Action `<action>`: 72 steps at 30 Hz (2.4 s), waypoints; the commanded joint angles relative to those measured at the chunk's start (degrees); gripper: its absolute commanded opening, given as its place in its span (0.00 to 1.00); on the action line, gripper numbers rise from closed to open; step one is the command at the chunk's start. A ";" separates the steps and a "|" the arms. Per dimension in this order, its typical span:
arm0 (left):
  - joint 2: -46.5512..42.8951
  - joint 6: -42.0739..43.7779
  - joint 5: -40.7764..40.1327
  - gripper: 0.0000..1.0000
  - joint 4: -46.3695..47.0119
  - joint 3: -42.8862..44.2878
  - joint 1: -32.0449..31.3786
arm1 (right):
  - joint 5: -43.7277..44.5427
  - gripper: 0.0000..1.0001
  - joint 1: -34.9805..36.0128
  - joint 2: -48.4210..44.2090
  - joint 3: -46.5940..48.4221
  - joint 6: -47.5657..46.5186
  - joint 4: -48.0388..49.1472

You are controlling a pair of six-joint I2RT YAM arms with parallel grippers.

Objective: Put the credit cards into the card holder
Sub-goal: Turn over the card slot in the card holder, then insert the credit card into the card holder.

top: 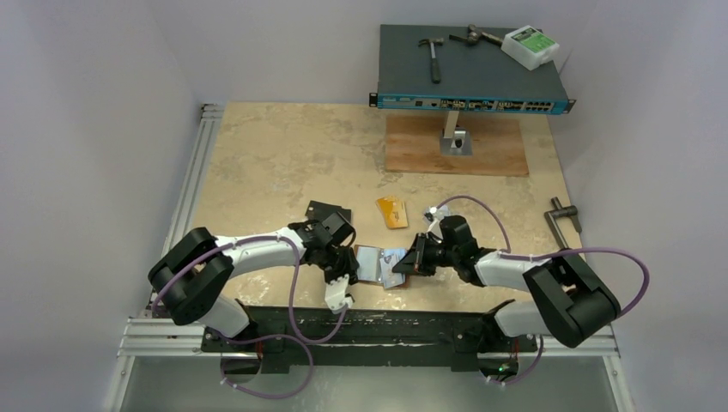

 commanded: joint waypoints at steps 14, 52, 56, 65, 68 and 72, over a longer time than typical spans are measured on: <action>-1.49 -5.13 0.35 0.23 -4.68 -1.39 -1.72 | -1.27 0.00 -0.51 -3.96 0.40 -1.94 0.30; -2.34 -6.77 -0.13 0.22 -3.07 -2.36 -2.21 | -5.00 0.00 -0.53 3.92 0.63 -1.12 10.86; -2.42 -6.78 -0.24 0.22 -2.63 -2.80 -2.17 | -5.27 0.00 -0.50 4.69 1.33 -1.73 10.40; -2.74 -7.15 -0.28 0.23 -2.10 -2.84 -2.23 | -6.11 0.00 -0.61 8.36 3.40 -2.30 11.15; -2.87 -7.13 -0.23 0.23 -2.10 -2.99 -2.22 | -5.53 0.00 -0.61 8.97 3.88 -2.66 10.95; -2.96 -7.21 -0.20 0.23 -1.95 -3.19 -2.25 | -4.57 0.00 -0.71 9.97 4.42 -3.14 10.50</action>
